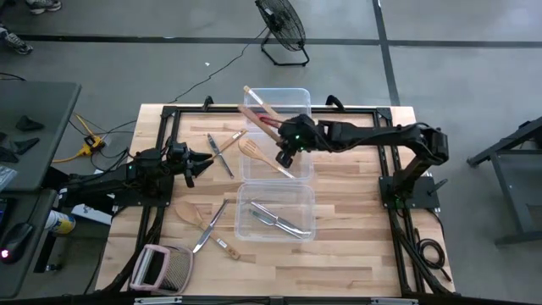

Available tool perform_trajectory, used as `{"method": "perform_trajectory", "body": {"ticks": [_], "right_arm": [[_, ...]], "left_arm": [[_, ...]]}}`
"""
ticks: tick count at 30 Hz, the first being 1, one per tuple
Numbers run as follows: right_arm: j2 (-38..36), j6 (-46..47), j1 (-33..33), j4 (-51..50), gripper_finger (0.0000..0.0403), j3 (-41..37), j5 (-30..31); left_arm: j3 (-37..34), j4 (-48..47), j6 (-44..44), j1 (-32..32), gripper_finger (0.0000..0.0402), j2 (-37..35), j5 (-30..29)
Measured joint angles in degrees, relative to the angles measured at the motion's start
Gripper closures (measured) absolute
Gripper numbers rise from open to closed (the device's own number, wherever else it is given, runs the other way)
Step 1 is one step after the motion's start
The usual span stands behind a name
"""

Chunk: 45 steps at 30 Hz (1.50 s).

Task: Pick & Place Kitchen Items
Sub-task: Put the brown spatula into the middle transparent bin

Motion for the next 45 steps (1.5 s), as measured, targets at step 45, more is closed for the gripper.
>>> {"method": "perform_trajectory", "body": {"ticks": [45], "right_arm": [[7.7, 8.2, 3.1, -2.1, 0.0311, -0.3, 1.9]], "left_arm": [[0.0, 0.0, 0.0, 0.0, 0.0258, 0.0, 0.0]]}}
